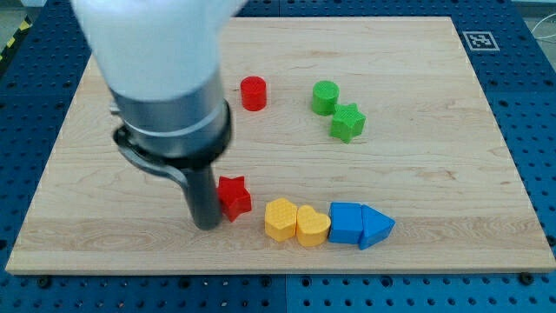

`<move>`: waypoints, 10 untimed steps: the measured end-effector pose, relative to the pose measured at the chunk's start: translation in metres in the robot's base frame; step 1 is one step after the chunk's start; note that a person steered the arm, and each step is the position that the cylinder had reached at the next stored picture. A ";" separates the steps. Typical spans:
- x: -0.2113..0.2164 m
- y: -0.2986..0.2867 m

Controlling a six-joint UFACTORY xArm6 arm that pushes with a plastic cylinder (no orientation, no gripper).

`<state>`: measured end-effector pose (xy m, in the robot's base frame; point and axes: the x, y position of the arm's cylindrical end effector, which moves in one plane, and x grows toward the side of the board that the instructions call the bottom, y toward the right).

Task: Move the green star towards the bottom right

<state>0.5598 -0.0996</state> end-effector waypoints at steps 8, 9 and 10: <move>-0.092 0.102; -0.115 0.101; -0.139 0.110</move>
<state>0.4210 0.0100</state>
